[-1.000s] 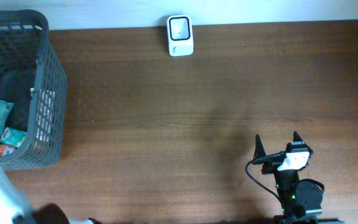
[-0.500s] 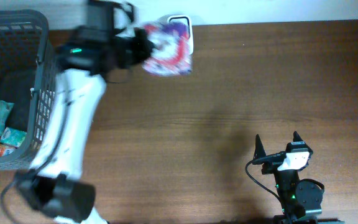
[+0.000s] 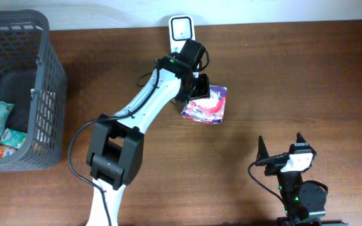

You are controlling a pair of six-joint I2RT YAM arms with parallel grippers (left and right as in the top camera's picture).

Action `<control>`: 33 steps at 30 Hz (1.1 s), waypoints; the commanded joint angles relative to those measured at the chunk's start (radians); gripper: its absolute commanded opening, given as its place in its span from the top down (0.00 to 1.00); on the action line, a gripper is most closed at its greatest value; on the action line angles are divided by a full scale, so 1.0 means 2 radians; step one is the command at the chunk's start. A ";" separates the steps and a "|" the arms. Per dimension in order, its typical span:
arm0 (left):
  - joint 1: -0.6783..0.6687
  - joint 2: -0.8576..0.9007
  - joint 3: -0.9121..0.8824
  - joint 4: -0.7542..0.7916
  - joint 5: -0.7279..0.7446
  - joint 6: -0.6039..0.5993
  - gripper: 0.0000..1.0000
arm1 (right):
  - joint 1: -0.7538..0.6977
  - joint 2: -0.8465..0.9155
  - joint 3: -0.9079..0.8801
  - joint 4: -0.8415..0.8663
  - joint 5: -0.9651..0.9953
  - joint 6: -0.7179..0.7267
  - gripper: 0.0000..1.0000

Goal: Scan the item barcode
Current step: 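Lift the purple pack and hold it in front of the scanner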

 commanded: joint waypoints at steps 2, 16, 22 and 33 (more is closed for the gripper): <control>0.064 -0.062 0.072 -0.066 -0.014 0.109 0.32 | -0.003 -0.003 -0.004 -0.002 0.003 0.000 0.01; 0.052 0.066 0.018 -0.035 0.086 0.186 0.20 | -0.003 -0.003 -0.004 -0.002 0.003 0.000 0.01; 0.044 0.100 0.018 -0.036 0.159 0.264 0.29 | -0.003 -0.003 -0.004 -0.002 0.003 0.000 0.01; 0.106 0.067 0.232 -0.212 -0.007 0.302 1.00 | -0.003 -0.003 -0.004 -0.002 0.003 0.000 0.01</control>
